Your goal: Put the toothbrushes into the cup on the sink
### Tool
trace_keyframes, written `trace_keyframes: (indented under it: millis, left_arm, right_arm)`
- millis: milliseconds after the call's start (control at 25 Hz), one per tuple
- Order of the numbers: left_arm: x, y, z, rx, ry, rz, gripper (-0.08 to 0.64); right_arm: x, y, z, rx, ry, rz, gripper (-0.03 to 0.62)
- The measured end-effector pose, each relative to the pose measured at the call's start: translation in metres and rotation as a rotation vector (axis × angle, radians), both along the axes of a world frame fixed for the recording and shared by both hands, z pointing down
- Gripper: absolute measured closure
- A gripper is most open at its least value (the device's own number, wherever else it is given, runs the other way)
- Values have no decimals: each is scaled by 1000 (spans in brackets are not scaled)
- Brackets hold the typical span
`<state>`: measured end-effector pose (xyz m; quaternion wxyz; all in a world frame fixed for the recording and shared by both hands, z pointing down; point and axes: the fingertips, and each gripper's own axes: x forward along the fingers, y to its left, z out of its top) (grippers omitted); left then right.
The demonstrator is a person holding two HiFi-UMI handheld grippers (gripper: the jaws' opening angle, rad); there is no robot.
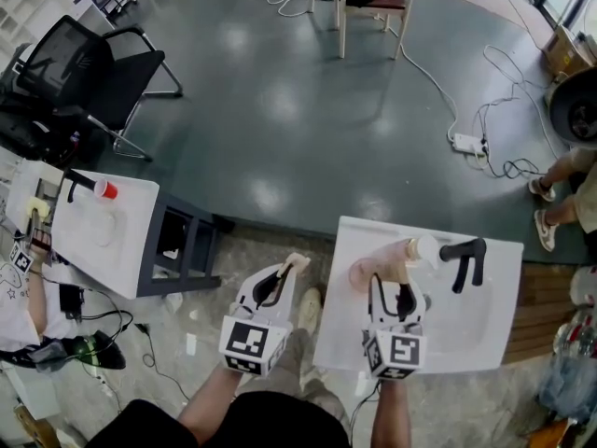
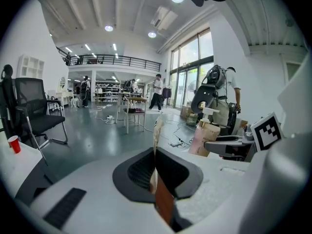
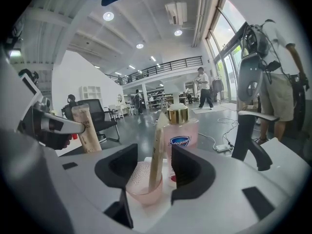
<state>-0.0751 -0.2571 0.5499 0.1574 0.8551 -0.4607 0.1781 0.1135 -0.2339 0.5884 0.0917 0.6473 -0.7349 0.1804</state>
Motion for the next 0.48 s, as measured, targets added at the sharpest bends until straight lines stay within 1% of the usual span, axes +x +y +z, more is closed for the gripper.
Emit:
trace_keyframes:
  millis: [240,480]
  left_arm:
    - [5,10,-18,32,9,0,555]
    - [8,24,-47,79,24,-4,555]
  right_arm:
    - [6,11,-18,31,12,-2,388]
    - [11,27,-48,70,31,1,403]
